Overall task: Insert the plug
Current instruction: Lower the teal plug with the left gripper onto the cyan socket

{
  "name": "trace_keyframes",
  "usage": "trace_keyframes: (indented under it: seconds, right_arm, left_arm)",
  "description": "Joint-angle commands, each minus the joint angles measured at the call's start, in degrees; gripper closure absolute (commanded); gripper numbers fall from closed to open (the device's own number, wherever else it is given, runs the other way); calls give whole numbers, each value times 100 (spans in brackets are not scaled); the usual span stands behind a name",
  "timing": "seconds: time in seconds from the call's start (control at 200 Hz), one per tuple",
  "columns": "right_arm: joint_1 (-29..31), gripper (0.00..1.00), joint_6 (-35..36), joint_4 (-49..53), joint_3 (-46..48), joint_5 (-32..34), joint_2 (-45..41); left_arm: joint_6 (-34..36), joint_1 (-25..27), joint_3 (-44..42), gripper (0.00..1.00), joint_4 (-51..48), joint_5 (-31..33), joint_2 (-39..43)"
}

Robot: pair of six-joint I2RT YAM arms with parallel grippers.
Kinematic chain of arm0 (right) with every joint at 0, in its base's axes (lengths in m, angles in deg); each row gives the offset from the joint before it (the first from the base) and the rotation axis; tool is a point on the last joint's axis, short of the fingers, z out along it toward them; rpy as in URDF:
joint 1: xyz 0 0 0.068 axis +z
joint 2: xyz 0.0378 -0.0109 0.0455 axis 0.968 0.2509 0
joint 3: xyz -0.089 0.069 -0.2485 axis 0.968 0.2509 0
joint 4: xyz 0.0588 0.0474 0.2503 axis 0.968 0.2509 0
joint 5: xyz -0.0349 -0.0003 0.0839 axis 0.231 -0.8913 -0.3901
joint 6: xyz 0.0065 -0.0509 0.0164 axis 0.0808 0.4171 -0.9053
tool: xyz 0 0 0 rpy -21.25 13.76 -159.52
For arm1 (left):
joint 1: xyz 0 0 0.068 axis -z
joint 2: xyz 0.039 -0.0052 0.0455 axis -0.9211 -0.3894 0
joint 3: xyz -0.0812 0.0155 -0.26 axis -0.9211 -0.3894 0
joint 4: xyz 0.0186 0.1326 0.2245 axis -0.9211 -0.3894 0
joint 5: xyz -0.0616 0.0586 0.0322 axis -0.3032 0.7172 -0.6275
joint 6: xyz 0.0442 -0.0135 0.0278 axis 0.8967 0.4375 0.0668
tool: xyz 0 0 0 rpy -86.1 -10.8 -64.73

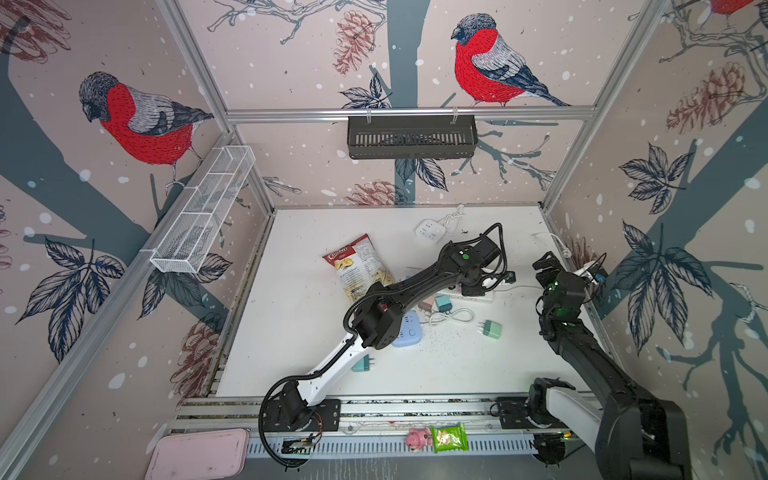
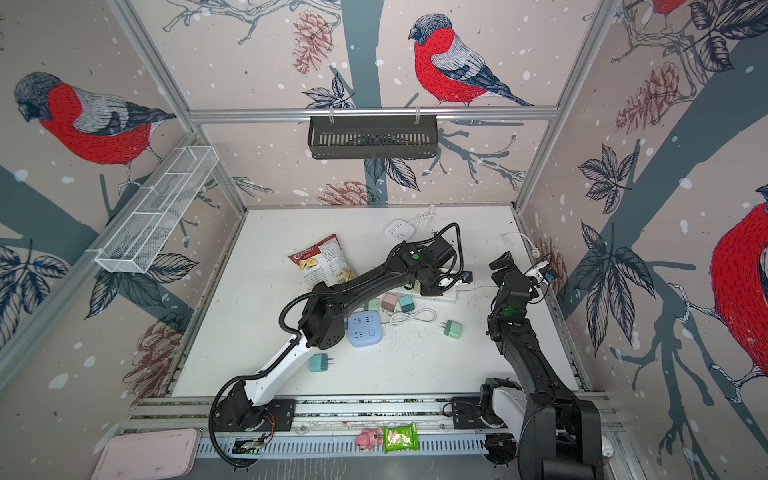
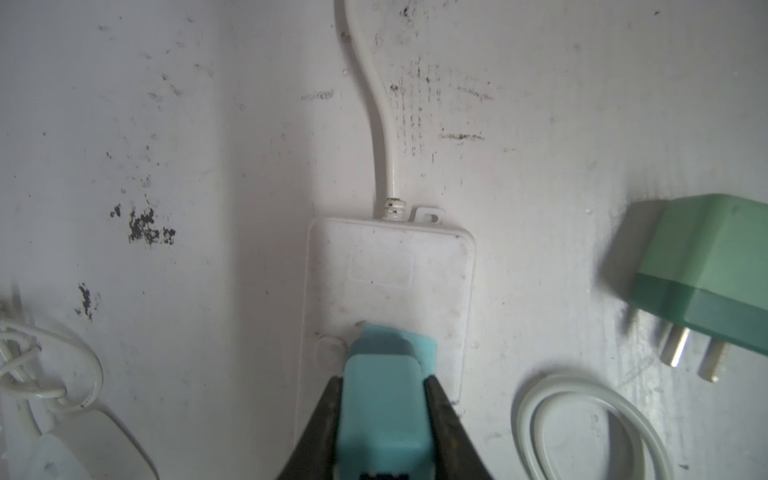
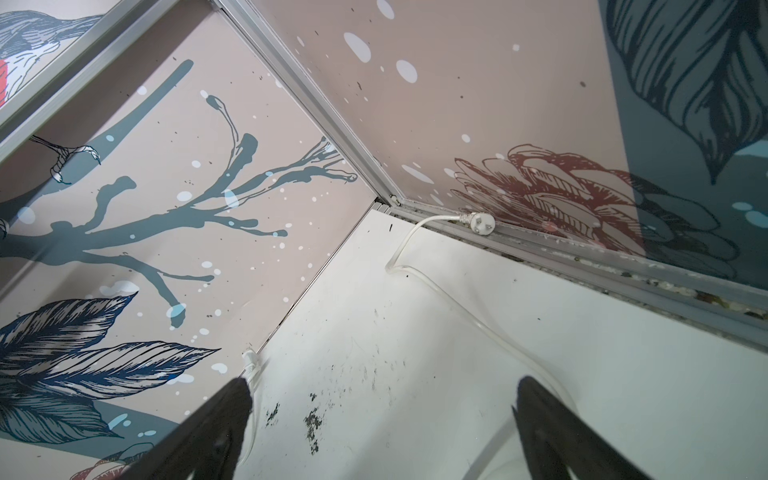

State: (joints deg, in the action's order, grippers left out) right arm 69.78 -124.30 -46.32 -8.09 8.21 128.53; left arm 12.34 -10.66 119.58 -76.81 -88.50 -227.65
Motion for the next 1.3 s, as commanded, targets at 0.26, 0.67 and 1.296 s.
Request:
trace_keyframes:
  seconds: [0.26, 0.67, 1.296]
  right_arm:
    - [-19, 0, -45, -54, 12, -81, -19]
    - [-24, 0, -62, -87, 14, -90, 8]
    - [-32, 0, -80, -93, 15, -143, 8]
  left_arm:
    - [13, -34, -124, 100, -1092, -138, 159]
    - [834, -238, -160, 100, -580, 40, -223]
    - [679, -254, -463, 2, 173, 193, -9]
